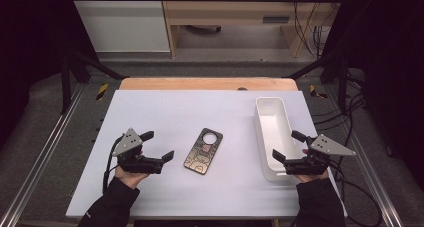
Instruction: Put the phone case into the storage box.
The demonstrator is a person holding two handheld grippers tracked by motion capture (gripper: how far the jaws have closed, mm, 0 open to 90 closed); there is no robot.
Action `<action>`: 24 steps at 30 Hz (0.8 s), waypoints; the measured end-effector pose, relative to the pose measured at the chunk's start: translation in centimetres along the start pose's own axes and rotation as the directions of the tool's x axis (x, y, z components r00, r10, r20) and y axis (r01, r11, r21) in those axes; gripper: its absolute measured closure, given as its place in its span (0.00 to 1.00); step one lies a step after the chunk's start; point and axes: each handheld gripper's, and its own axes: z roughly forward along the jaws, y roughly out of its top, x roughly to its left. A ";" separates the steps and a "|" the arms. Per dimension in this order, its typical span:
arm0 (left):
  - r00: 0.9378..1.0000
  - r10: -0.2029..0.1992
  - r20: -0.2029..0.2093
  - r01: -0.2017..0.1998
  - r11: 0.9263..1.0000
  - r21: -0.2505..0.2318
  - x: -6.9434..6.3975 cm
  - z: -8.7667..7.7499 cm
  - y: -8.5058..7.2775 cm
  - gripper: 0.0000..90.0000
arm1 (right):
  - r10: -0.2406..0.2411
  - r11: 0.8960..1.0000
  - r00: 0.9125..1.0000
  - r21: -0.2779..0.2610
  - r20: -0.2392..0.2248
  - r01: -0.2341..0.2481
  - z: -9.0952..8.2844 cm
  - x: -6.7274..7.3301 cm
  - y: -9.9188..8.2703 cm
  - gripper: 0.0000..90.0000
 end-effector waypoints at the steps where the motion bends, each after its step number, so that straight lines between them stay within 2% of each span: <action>1: 1.000 0.002 0.003 -0.002 1.000 0.008 -0.2 0.3 0.2 0.01 | -0.001 1.000 1.000 -0.001 0.001 0.001 0.0 0.0 0.0 0.00; 8: 1.000 0.011 0.008 -0.011 1.000 0.027 -0.9 1.5 1.1 0.00 | -0.001 1.000 1.000 0.006 -0.003 0.001 0.1 0.0 0.0 0.00; 16: 1.000 0.023 0.016 -0.024 0.997 0.073 -1.8 3.5 1.9 0.00 | 0.002 1.000 1.000 0.007 -0.005 -0.002 0.1 0.0 0.0 0.00; 17: 0.999 0.027 0.018 -0.029 0.995 0.095 -2.1 4.3 2.0 0.00 | 0.003 1.000 1.000 0.007 -0.006 -0.003 0.0 0.0 0.0 0.00; 22: 0.999 0.027 0.021 -0.029 0.991 0.127 -2.6 5.8 2.2 0.00 | 0.005 1.000 1.000 0.006 -0.006 -0.005 0.0 0.0 0.0 0.00; 24: 1.000 0.022 0.016 -0.025 0.988 0.154 -2.7 6.8 2.2 0.00 | 0.005 1.000 1.000 0.006 -0.006 -0.005 0.0 0.0 0.0 0.00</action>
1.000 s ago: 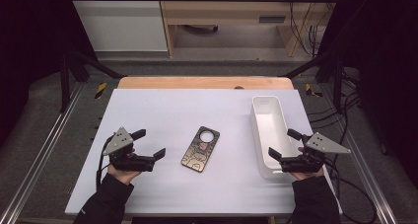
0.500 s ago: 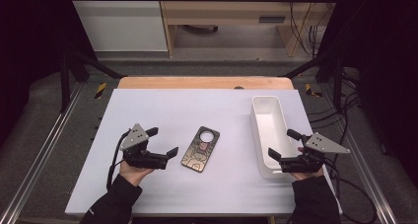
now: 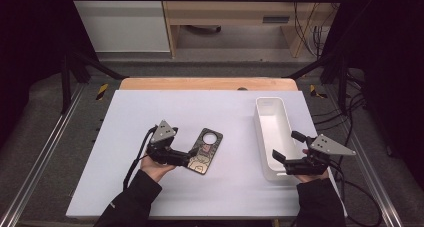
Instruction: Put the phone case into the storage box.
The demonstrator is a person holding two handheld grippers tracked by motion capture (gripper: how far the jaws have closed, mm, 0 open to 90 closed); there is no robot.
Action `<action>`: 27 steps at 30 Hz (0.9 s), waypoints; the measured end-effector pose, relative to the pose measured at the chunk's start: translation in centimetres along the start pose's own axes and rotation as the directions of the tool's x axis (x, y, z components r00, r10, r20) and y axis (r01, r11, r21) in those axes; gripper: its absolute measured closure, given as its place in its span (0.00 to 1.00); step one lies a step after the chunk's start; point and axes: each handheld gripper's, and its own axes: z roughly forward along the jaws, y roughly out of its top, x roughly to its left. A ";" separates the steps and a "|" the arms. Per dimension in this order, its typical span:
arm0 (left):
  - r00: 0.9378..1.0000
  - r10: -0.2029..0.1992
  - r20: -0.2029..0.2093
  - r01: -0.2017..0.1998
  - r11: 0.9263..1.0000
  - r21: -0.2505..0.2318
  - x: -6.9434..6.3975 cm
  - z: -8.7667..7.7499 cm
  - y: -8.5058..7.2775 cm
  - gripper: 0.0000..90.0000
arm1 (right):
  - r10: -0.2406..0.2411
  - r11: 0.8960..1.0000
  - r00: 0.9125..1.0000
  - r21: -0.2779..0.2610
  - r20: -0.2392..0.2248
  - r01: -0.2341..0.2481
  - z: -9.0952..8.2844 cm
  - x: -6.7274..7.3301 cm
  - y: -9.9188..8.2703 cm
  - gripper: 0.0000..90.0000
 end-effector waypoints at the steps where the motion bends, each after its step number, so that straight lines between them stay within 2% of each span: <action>1: 1.000 -0.001 -0.003 0.001 1.000 0.011 0.0 0.4 0.0 0.00 | 0.000 1.000 1.000 -0.001 -0.001 0.000 0.0 0.0 0.0 0.00; 10: 0.999 -0.034 -0.015 0.036 0.996 0.086 0.1 3.3 0.0 0.00 | 0.001 1.000 1.000 0.002 -0.002 -0.001 0.0 0.0 0.0 0.00; 14: 0.999 -0.040 -0.020 0.042 0.994 0.104 0.1 4.1 0.0 0.00 | 0.001 1.000 1.000 0.003 -0.002 -0.001 0.0 0.0 0.0 0.00; 20: 0.998 -0.049 -0.028 0.053 0.989 0.141 -0.1 5.6 -0.2 0.00 | 0.002 1.000 1.000 0.002 -0.004 -0.002 0.1 0.0 0.0 0.00; 22: 0.998 -0.045 -0.035 0.050 0.984 0.169 -0.2 6.2 -0.4 0.00 | 0.003 1.000 1.000 0.001 -0.006 -0.003 0.0 0.0 0.0 0.00; 27: 0.998 -0.053 -0.038 0.060 0.978 0.200 -0.2 7.2 -0.8 0.00 | 0.004 1.000 1.000 0.002 -0.006 -0.004 0.0 0.0 0.0 0.00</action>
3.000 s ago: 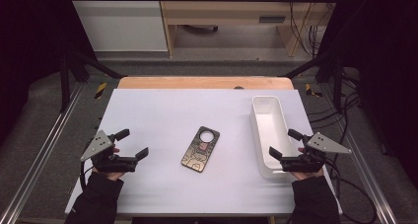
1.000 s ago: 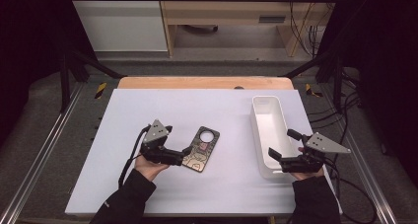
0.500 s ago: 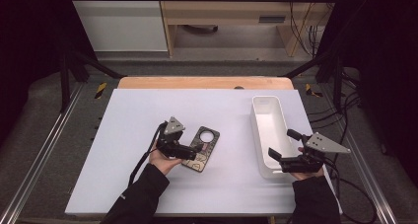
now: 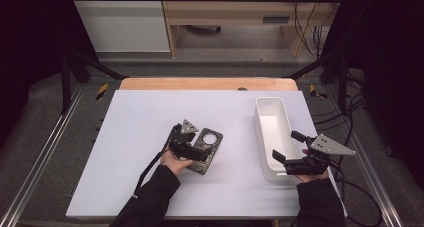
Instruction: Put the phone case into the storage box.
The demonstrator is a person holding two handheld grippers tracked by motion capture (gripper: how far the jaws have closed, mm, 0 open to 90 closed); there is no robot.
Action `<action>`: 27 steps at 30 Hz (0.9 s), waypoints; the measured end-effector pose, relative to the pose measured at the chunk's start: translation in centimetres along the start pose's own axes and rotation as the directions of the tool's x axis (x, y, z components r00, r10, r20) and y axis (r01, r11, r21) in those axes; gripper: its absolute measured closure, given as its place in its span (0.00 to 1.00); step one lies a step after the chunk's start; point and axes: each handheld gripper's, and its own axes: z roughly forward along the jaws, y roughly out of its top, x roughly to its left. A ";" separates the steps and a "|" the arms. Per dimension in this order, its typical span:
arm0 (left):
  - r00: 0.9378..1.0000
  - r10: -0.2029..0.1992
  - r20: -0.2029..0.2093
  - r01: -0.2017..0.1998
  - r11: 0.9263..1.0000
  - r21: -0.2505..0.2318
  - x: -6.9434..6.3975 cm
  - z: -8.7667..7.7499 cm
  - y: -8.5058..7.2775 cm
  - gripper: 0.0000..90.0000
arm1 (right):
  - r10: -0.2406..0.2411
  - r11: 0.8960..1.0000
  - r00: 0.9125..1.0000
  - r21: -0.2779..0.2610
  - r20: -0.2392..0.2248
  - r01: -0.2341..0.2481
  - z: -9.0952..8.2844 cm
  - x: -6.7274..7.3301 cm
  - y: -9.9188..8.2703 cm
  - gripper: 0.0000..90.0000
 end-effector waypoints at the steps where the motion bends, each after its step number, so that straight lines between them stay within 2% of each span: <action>1: 1.000 0.000 -0.002 0.000 1.000 0.008 0.0 0.2 0.0 0.00 | 0.000 1.000 1.000 0.000 -0.001 0.000 0.0 0.0 0.0 0.00; 9: 1.000 -0.004 -0.017 0.005 0.997 0.074 -0.4 1.9 -0.5 0.00 | 0.001 1.000 1.000 0.000 -0.002 -0.001 0.0 0.0 0.0 0.00; 16: 0.999 -0.013 -0.039 0.017 0.992 0.129 -1.0 3.1 -0.5 0.00 | 0.001 1.000 1.000 0.001 -0.002 -0.001 0.0 0.0 0.0 0.00; 20: 0.998 -0.027 -0.055 0.035 0.988 0.152 -1.4 3.6 -0.5 0.00 | 0.001 1.000 1.000 0.001 -0.002 -0.001 0.0 0.0 0.0 0.00; 24: 0.996 -0.024 -0.085 0.039 0.983 0.177 -1.5 3.9 -0.7 0.01 | 0.001 1.000 1.000 0.001 -0.002 -0.001 0.0 0.0 0.0 0.00; 27: 0.996 -0.026 -0.091 0.043 0.981 0.189 -1.6 4.0 -0.8 0.03 | 0.001 1.000 1.000 -0.001 -0.002 -0.001 0.0 0.0 0.0 0.00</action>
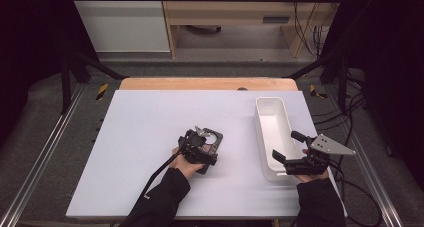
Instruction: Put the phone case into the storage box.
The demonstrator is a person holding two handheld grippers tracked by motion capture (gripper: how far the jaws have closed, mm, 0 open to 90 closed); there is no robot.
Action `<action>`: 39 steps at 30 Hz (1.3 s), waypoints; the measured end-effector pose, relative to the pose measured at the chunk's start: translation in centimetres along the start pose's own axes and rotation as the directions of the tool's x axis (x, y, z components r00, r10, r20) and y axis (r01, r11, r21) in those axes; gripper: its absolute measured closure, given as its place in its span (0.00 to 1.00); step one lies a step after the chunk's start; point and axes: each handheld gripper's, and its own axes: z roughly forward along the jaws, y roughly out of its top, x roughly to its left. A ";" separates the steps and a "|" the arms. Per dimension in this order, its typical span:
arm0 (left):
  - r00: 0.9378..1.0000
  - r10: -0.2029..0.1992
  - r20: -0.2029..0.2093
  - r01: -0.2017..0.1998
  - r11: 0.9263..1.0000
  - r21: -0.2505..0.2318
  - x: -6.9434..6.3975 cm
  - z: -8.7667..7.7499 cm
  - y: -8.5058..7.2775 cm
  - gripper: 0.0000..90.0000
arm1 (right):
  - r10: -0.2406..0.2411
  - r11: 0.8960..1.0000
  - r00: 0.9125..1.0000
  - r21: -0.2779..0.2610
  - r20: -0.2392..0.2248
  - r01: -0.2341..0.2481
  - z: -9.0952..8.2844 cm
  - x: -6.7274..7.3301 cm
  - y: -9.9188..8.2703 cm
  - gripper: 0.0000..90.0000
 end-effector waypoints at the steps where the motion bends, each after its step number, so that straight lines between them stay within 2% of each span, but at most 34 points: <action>1: 1.000 -0.002 -0.011 0.002 1.000 0.007 -0.1 0.1 0.0 0.03 | 0.000 1.000 1.000 0.000 0.000 0.000 0.0 0.0 0.0 0.00; 15: 0.995 -0.060 -0.074 0.064 0.997 0.051 -0.7 0.0 0.0 0.09 | -0.002 1.000 1.000 0.001 0.000 0.002 0.0 0.0 0.0 0.00; 21: 0.993 -0.075 -0.086 0.081 0.994 0.068 -0.8 0.1 0.2 0.09 | -0.001 1.000 1.000 0.002 0.000 0.001 0.0 0.0 0.0 0.00; 30: 0.992 -0.084 -0.096 0.092 0.992 0.083 -0.9 0.0 0.3 0.11 | 0.001 1.000 1.000 0.002 -0.002 -0.001 0.0 0.0 0.0 0.00; 39: 0.995 -0.062 -0.082 0.070 0.993 0.100 -0.7 -0.2 0.4 0.13 | 0.005 1.000 1.000 0.000 -0.003 -0.005 0.0 0.0 0.1 0.00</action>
